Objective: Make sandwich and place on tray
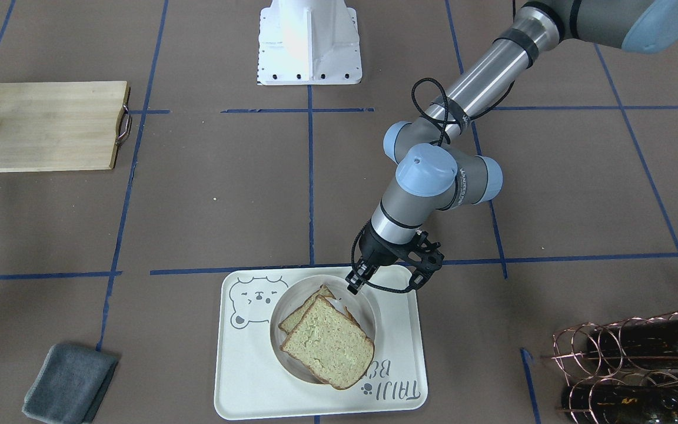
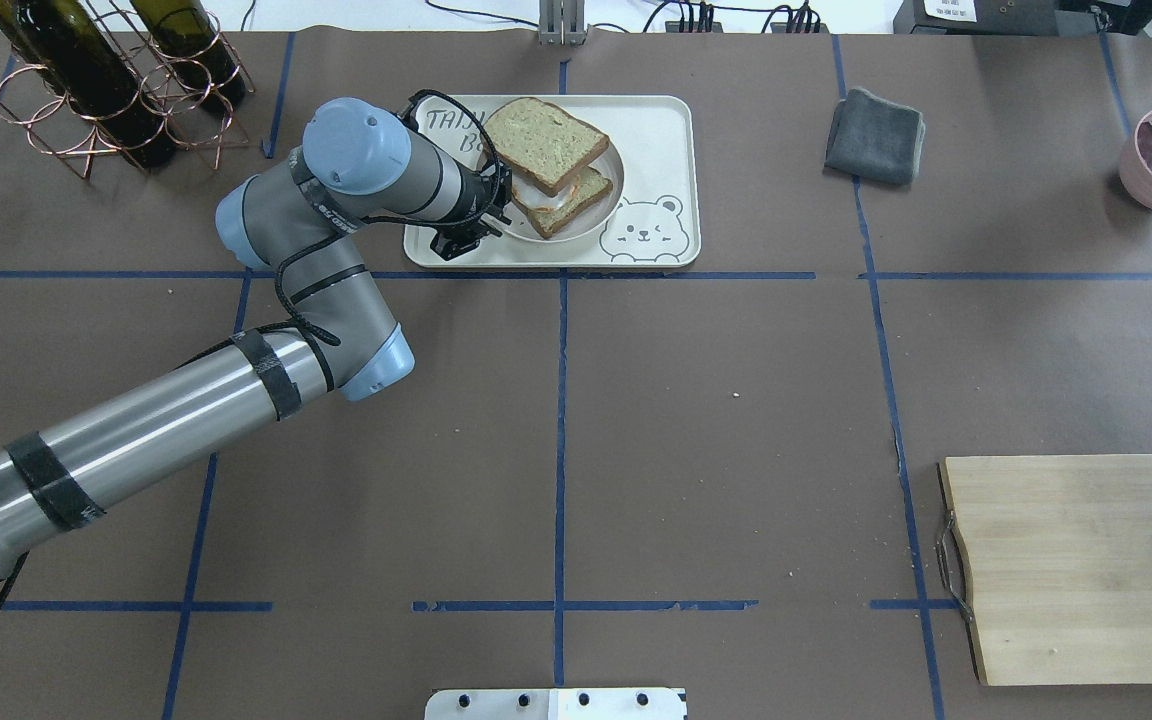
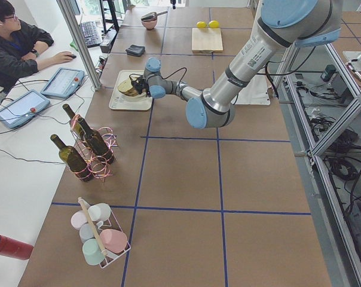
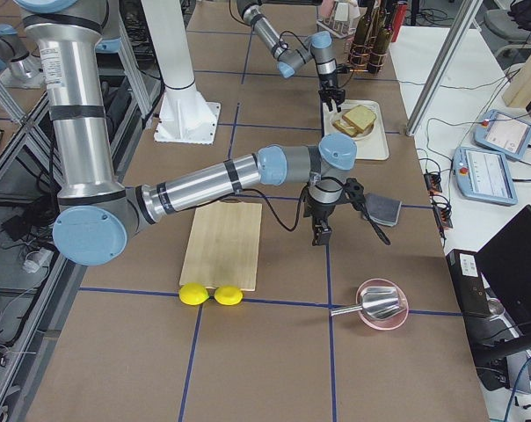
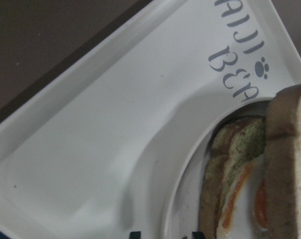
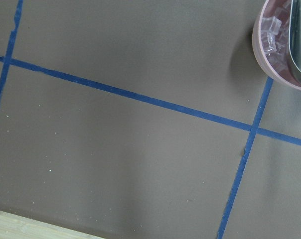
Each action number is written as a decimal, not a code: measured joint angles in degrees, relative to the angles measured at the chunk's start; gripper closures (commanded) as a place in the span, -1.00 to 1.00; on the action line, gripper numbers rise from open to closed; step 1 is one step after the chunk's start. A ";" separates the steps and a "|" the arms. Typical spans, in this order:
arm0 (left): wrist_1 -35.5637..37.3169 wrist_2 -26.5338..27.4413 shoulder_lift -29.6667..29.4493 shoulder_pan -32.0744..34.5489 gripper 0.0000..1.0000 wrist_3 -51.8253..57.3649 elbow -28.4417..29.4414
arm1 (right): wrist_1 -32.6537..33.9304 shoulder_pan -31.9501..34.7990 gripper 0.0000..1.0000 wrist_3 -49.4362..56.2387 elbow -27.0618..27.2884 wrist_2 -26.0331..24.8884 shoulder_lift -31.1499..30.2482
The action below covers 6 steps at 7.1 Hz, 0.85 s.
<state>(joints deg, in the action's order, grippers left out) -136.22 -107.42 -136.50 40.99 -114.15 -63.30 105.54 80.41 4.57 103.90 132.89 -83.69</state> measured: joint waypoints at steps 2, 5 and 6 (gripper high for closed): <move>3.92 -3.33 7.44 0.84 -0.50 4.31 -11.57 | 0.00 0.74 -1.00 -0.21 -0.44 0.00 0.04; 14.69 -5.34 20.13 1.88 -1.00 16.21 -32.28 | -1.07 5.16 -1.00 1.71 -6.37 0.81 -0.04; 16.41 -5.58 23.48 2.57 -1.00 18.55 -36.59 | -1.52 5.98 -1.00 2.51 -8.54 1.03 0.01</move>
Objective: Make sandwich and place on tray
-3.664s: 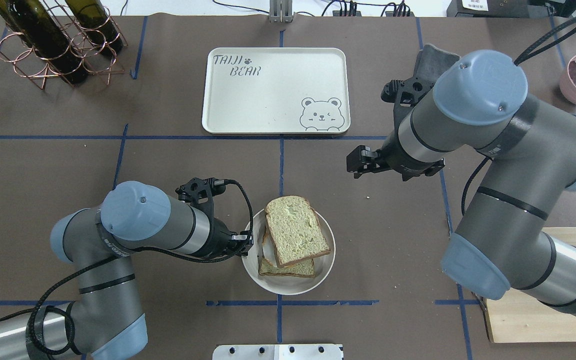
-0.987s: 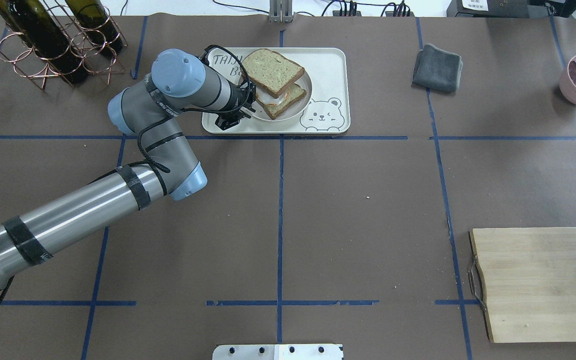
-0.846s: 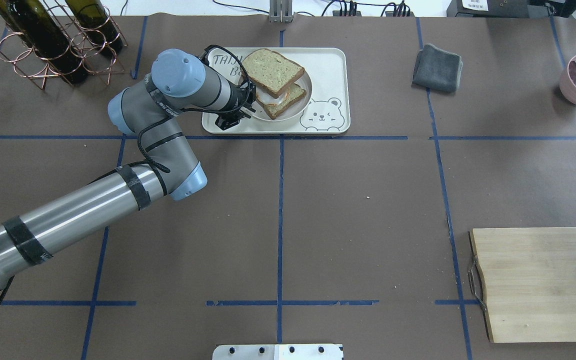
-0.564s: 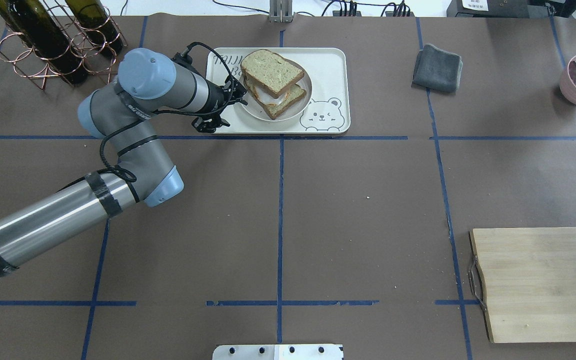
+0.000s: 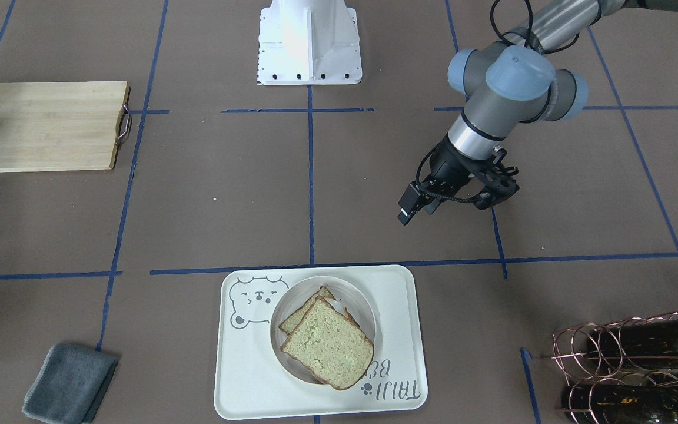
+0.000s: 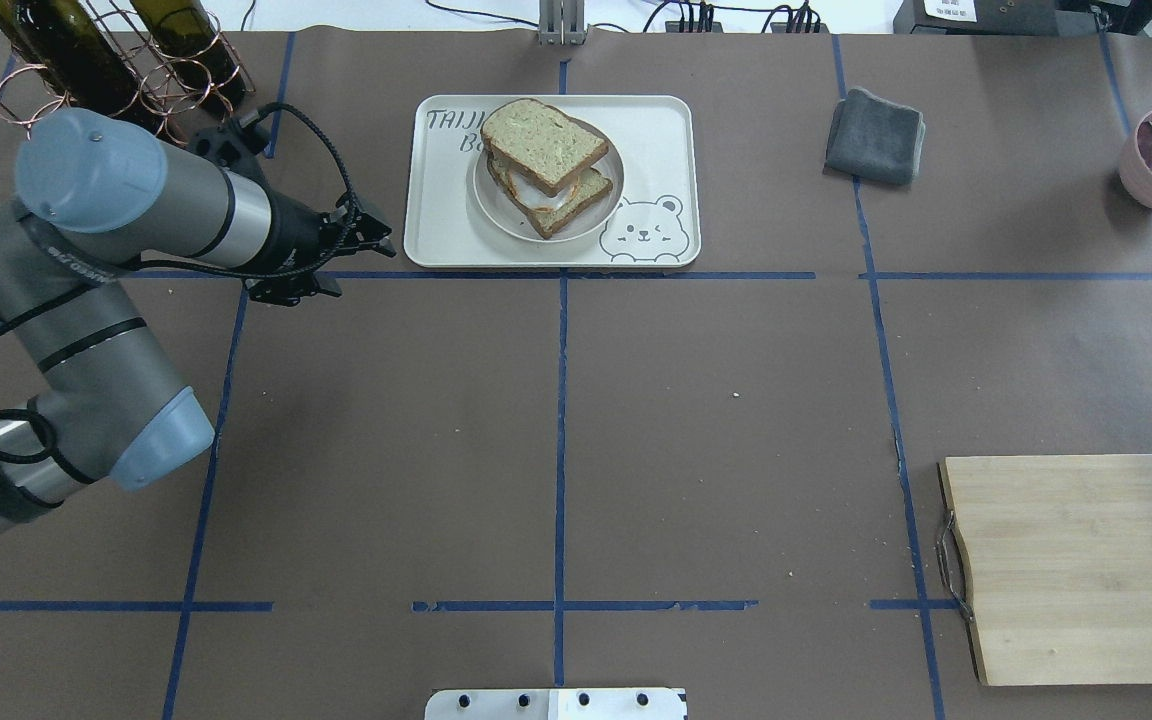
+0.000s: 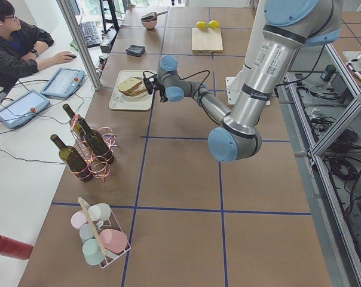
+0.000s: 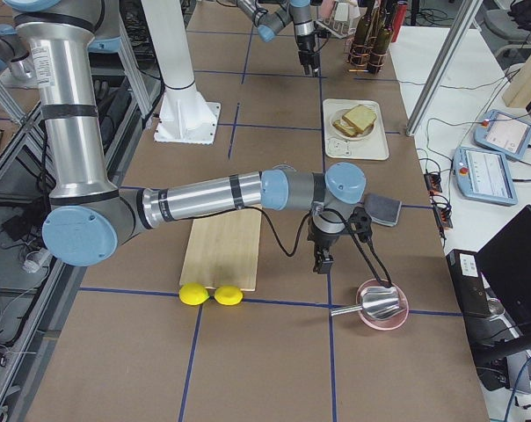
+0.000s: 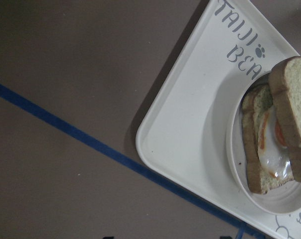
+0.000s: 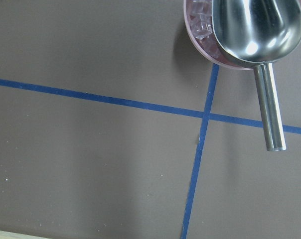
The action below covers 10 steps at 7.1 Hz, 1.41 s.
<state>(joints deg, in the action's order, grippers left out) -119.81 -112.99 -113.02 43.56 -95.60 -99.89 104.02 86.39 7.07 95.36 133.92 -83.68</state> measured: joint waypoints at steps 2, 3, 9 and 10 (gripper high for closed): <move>2.94 -2.79 6.44 4.19 -1.00 10.13 -5.88 | -0.31 1.50 -1.00 2.88 -2.27 -0.16 -0.64; 4.41 -4.41 9.09 7.93 -1.00 16.46 -7.33 | -0.32 2.28 -1.00 2.57 -2.60 -0.22 -0.51; 23.38 -12.53 19.89 32.20 -1.00 78.34 -7.15 | -9.30 2.78 -1.00 -5.61 -2.09 -0.36 -2.46; 26.62 -12.67 20.44 35.14 -1.00 86.42 -5.70 | -10.55 2.79 -1.00 -6.29 -2.24 -0.01 -3.12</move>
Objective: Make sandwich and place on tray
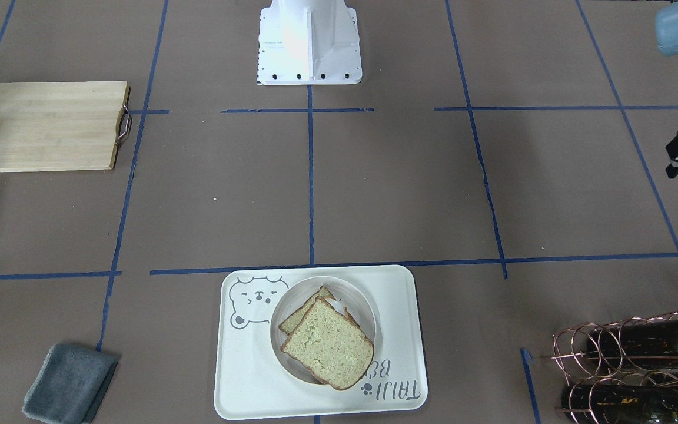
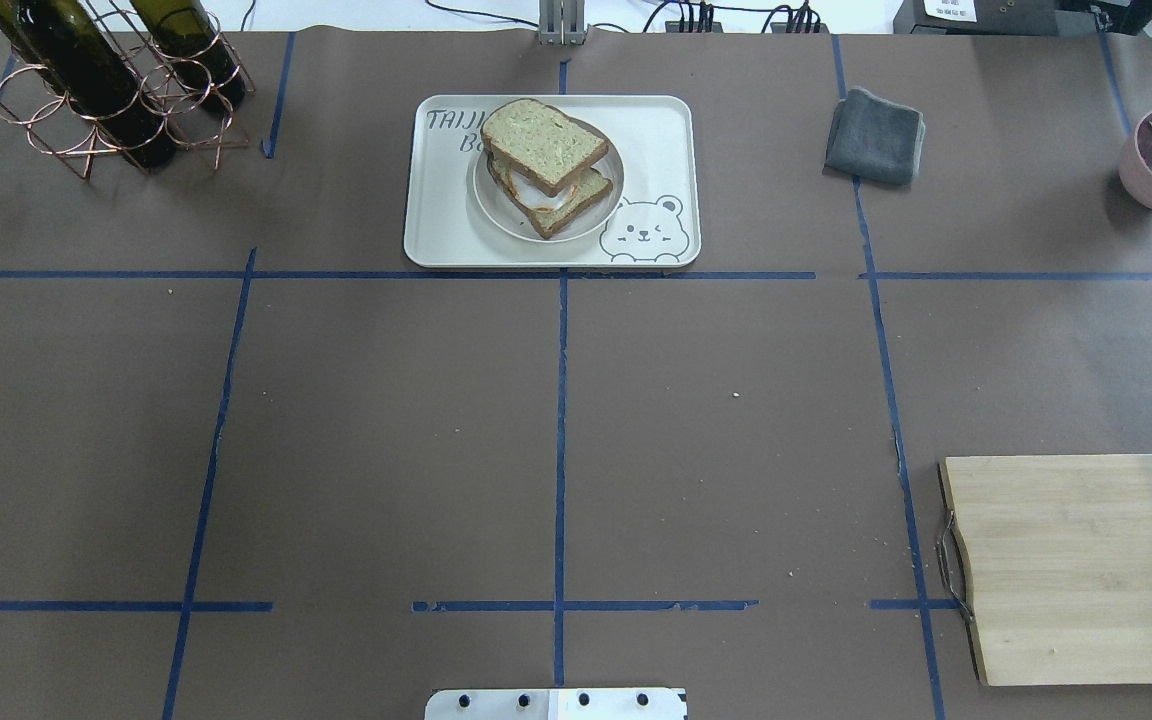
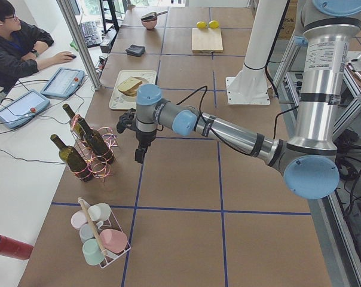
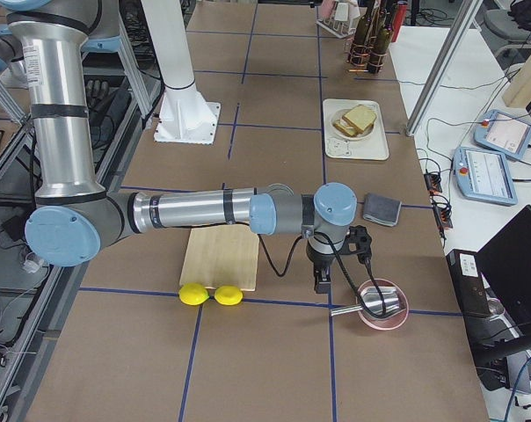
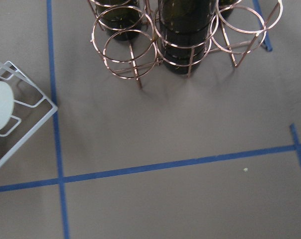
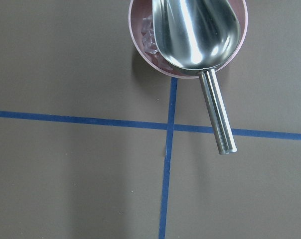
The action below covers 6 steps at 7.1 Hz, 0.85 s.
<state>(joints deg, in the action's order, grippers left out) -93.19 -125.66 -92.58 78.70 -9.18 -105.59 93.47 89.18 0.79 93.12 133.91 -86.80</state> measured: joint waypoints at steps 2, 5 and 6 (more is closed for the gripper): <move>4.88 -0.91 1.27 4.64 -1.00 8.37 2.58 | -4.29 0.02 -1.00 -0.21 -0.19 1.16 -4.48; 6.20 -8.75 4.57 8.45 -1.00 10.74 6.74 | -12.55 0.12 -1.00 -1.61 -0.13 2.04 -9.11; 6.06 -10.15 5.90 9.35 -1.00 11.40 7.36 | -12.93 0.36 -1.00 -1.80 0.08 2.13 -8.97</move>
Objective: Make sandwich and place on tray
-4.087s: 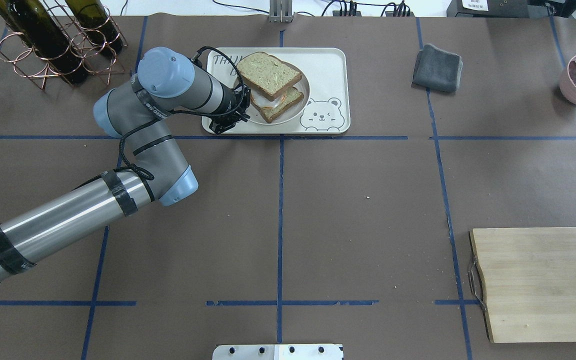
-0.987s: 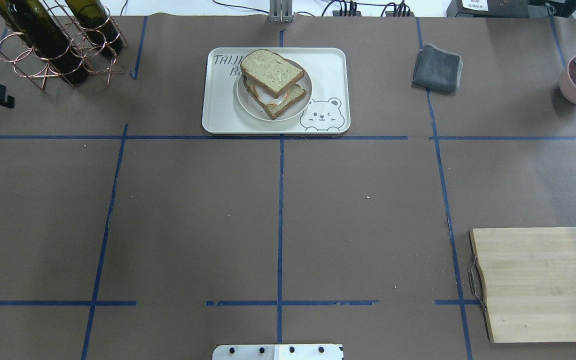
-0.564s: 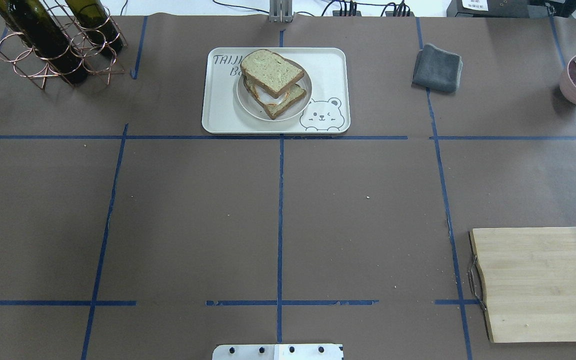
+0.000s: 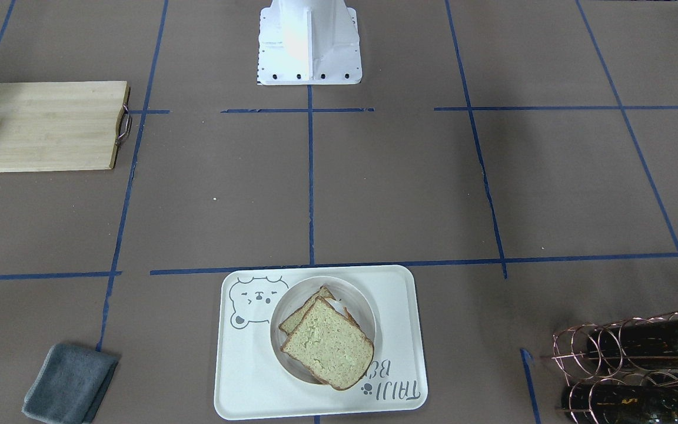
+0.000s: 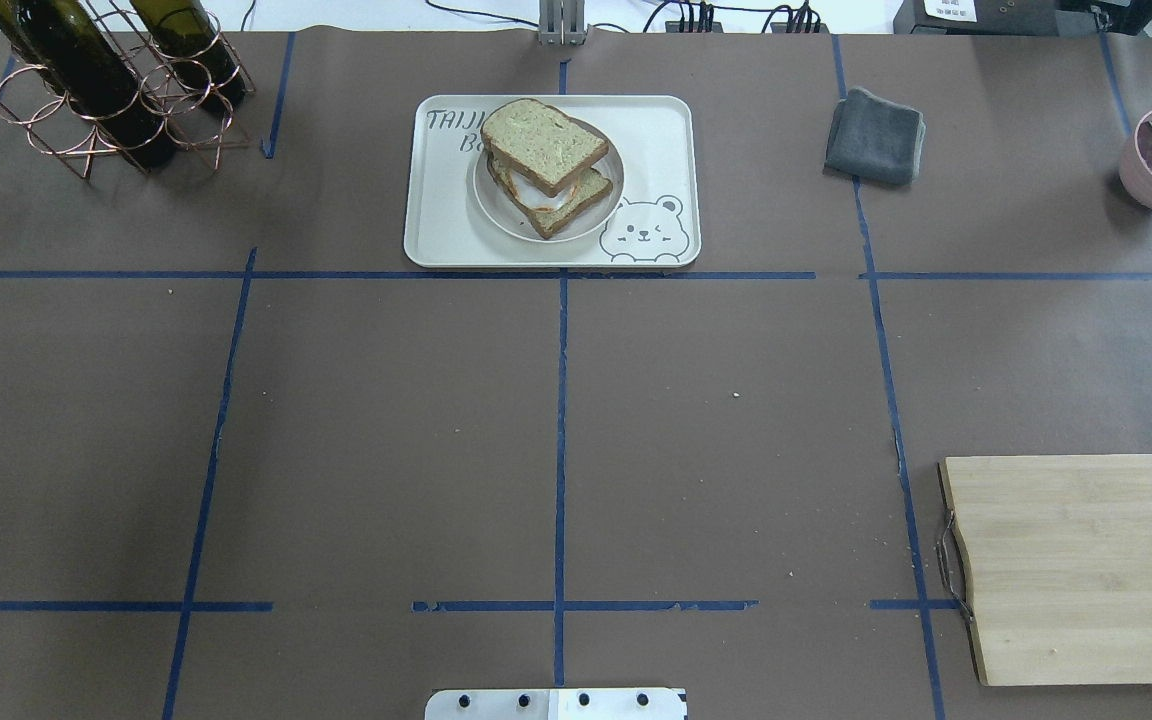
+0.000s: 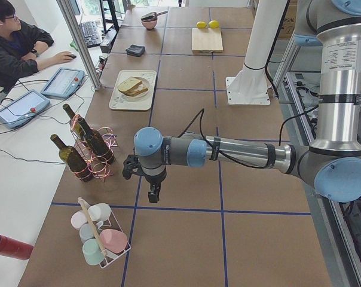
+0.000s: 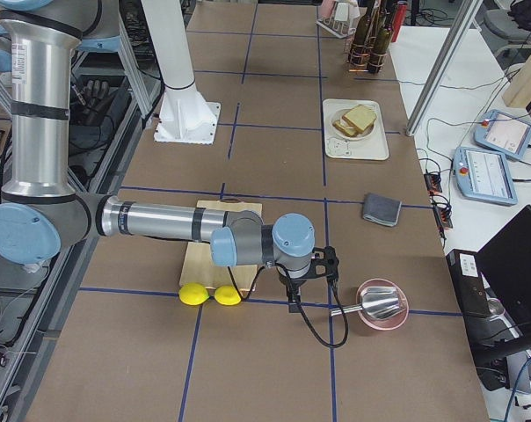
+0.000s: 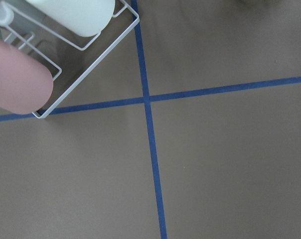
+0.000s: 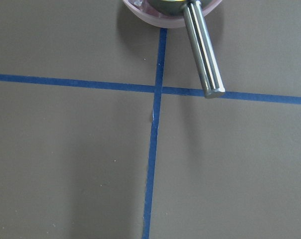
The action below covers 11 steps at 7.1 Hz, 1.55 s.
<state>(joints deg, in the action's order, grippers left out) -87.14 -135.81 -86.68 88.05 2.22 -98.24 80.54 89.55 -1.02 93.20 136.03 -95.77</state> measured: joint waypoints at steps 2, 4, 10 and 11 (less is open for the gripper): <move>-0.07 -0.99 1.79 1.56 -1.00 0.84 0.67 | 0.09 1.05 -1.00 -0.18 0.41 0.12 1.09; -0.11 -2.41 2.70 2.72 -1.00 1.05 1.25 | 0.24 1.65 -1.00 -0.29 0.44 0.19 1.58; -0.16 -2.79 2.74 2.98 -1.00 1.21 0.99 | -0.37 1.77 -1.00 -3.89 0.40 1.75 0.59; -0.18 -2.79 2.74 2.98 -1.00 1.21 0.99 | -0.38 1.77 -1.00 -3.90 0.40 1.77 0.58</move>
<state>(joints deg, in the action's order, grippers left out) -87.32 -138.60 -83.94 91.03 3.43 -97.25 80.16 91.32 -4.92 93.60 137.80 -95.19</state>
